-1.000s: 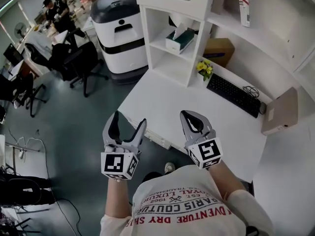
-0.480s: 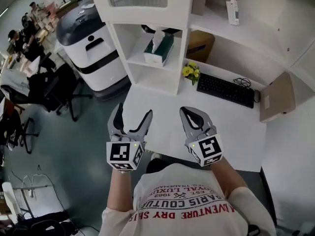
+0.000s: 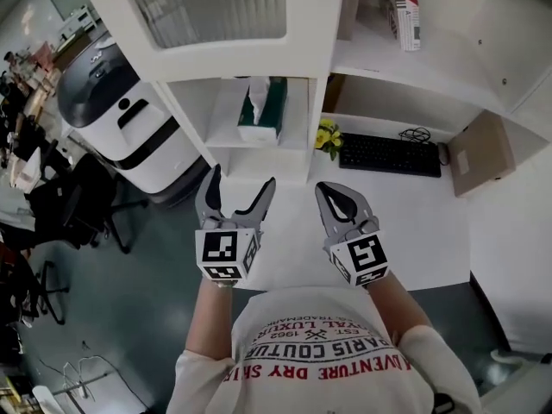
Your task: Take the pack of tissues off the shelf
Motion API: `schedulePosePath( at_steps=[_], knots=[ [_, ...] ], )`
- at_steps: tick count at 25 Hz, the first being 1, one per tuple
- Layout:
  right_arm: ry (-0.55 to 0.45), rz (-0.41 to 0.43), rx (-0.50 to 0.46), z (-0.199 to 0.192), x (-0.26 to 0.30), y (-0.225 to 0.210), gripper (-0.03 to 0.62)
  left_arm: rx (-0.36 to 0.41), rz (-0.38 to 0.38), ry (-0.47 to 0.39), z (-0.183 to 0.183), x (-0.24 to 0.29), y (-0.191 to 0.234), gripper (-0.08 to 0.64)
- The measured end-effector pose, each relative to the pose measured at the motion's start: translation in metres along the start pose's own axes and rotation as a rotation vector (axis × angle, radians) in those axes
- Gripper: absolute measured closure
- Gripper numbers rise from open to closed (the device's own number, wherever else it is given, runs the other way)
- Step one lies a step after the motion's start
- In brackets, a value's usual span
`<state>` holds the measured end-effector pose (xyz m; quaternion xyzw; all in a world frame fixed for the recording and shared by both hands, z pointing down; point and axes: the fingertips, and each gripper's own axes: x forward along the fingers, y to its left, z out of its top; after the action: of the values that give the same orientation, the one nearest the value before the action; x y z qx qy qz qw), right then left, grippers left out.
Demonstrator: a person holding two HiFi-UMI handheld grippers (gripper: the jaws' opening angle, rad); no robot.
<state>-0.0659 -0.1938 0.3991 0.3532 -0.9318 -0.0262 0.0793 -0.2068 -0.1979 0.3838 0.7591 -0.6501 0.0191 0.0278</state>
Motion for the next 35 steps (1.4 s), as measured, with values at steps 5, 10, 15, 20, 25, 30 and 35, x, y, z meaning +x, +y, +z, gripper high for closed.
schedulePosePath(
  at_steps=[5,10,15,20,25,30,35],
  knots=[
    [0.01,-0.082,0.003,0.0,0.017,-0.019,0.591,0.018,-0.045,0.025,-0.005,0.049,0.012,0.074],
    [0.014,-0.137,0.005,-0.001,0.033,-0.034,0.591,0.012,-0.069,0.069,-0.018,0.09,0.019,0.06],
    [0.026,-0.174,0.015,-0.004,0.045,-0.047,0.591,0.025,-0.087,0.086,-0.023,0.118,0.015,0.061],
    [0.053,-0.19,0.027,-0.013,0.053,-0.056,0.591,0.053,-0.025,0.097,-0.025,0.139,0.023,0.063],
    [0.075,-0.213,0.039,-0.022,0.052,-0.065,0.591,0.092,0.007,0.151,-0.033,0.153,0.026,0.066],
    [0.086,-0.228,0.044,-0.026,0.049,-0.069,0.591,0.097,0.01,0.146,-0.033,0.155,0.028,0.094],
    [0.092,-0.243,0.046,-0.029,0.044,-0.072,0.591,0.107,0.004,0.138,-0.032,0.152,0.028,0.123]
  ],
)
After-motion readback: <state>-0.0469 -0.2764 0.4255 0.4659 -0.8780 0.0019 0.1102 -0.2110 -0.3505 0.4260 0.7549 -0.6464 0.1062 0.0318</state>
